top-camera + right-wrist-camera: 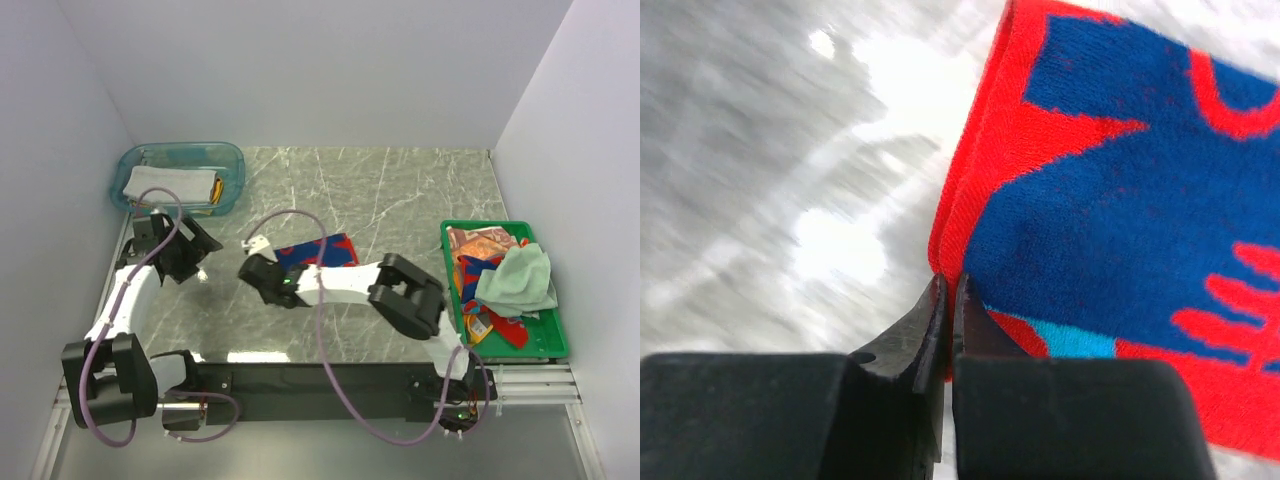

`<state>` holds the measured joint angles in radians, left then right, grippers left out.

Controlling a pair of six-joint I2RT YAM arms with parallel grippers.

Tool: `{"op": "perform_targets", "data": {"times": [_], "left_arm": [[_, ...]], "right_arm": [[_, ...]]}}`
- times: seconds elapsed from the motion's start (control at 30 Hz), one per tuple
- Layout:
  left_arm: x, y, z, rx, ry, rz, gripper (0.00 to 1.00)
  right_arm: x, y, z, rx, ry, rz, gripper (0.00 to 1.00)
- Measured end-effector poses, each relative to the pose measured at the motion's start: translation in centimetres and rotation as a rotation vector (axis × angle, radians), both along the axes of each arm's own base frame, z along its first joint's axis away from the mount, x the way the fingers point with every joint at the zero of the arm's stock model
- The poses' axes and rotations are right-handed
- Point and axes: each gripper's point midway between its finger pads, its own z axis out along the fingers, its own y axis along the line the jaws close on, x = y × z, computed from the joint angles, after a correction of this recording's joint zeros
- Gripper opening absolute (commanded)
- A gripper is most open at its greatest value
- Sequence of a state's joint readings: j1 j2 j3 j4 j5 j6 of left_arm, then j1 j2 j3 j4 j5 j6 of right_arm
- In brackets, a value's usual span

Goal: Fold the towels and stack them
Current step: Neatly place the folded towel into the bin

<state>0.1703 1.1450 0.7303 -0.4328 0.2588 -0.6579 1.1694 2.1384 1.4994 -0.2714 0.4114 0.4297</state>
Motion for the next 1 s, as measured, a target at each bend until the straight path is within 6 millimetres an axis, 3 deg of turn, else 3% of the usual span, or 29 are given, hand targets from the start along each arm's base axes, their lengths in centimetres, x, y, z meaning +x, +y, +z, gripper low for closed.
{"op": "perform_targets", "data": {"times": [0.2, 0.4, 0.57, 0.77, 1.0], "left_arm": [[-1.4, -5.0, -3.0, -0.135, 0.055, -0.088, 0.99], [-2.3, -10.9, -5.5, -0.234, 0.102, -0.170, 0.99], [-2.0, -14.4, -6.1, -0.284, 0.101, -0.204, 0.99], [-1.1, -16.2, -6.3, -0.309, 0.079, -0.178, 0.99], [-0.4, -17.2, -6.5, -0.377, 0.031, -0.104, 0.91]], "right_arm": [[-0.4, -4.1, 0.4, 0.115, 0.077, 0.006, 0.00], [-0.3, -3.8, 1.3, 0.241, 0.099, 0.026, 0.00], [-0.6, -3.1, 1.7, 0.318, 0.118, 0.044, 0.00], [-0.4, -3.1, 2.1, 0.371, 0.131, 0.035, 0.00], [-0.2, -3.3, 3.1, 0.442, 0.126, 0.006, 0.00]]}}
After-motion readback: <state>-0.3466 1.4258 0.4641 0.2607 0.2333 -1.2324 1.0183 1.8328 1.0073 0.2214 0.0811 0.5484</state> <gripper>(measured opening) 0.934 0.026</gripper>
